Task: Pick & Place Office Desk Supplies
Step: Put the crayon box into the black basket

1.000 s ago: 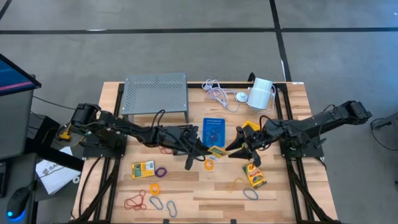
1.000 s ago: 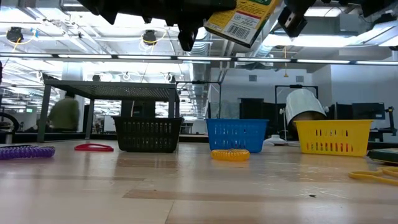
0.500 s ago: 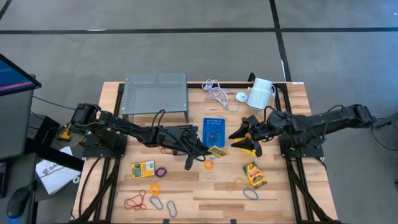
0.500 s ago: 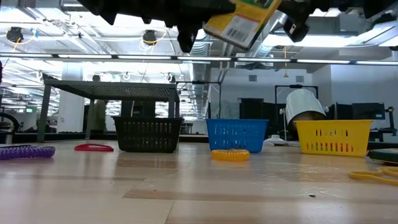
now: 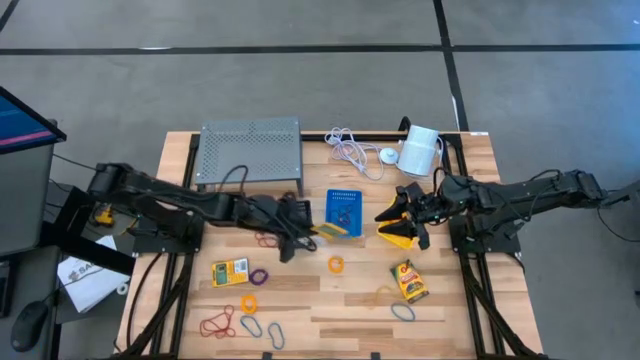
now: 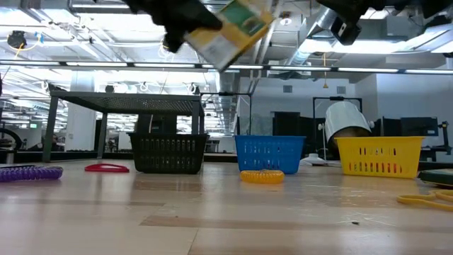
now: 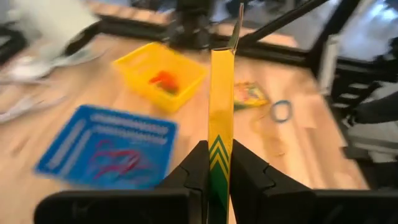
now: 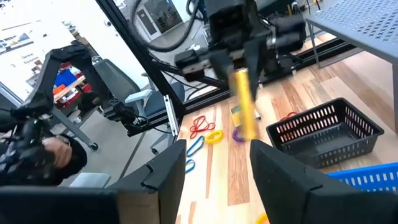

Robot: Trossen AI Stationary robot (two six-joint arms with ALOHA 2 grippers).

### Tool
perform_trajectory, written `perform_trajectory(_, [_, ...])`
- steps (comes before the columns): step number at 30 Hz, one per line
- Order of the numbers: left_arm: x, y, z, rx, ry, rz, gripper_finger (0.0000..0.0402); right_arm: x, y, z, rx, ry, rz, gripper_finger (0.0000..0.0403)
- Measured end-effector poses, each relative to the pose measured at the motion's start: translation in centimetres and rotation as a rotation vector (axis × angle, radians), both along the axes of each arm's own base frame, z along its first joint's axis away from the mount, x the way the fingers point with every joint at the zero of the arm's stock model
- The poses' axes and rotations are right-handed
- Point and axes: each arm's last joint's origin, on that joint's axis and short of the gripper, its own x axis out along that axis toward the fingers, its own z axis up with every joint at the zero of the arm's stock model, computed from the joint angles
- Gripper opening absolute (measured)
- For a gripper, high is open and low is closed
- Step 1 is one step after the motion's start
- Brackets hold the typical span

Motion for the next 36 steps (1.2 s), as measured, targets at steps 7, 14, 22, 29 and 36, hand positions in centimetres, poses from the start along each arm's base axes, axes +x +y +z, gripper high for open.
perform_trajectory(7, [-3.5,0.9,0.8,0.004,0.151,0.149,0.0031,0.0,0.1,-0.2,-0.006,0.023,0.003,0.0167])
perform_trajectory(14, [-4.6,1.2,0.0,-0.007,0.237,0.242,0.003,0.0,0.1,-0.2,-0.021,0.02,0.006,0.0166])
perform_trajectory(22, [-5.4,1.6,-3.2,-0.087,0.278,0.335,0.003,0.0,0.0,-0.3,-0.024,0.022,0.006,0.0166])
perform_trajectory(29, [-5.4,1.6,-4.7,-0.198,0.202,0.386,0.0031,0.0,0.1,-0.3,-0.03,0.026,0.008,0.0166])
perform_trajectory(36, [-5.6,1.6,-6.2,-0.299,0.166,0.437,0.0033,0.0,0.1,-0.3,-0.031,0.025,0.008,0.0166])
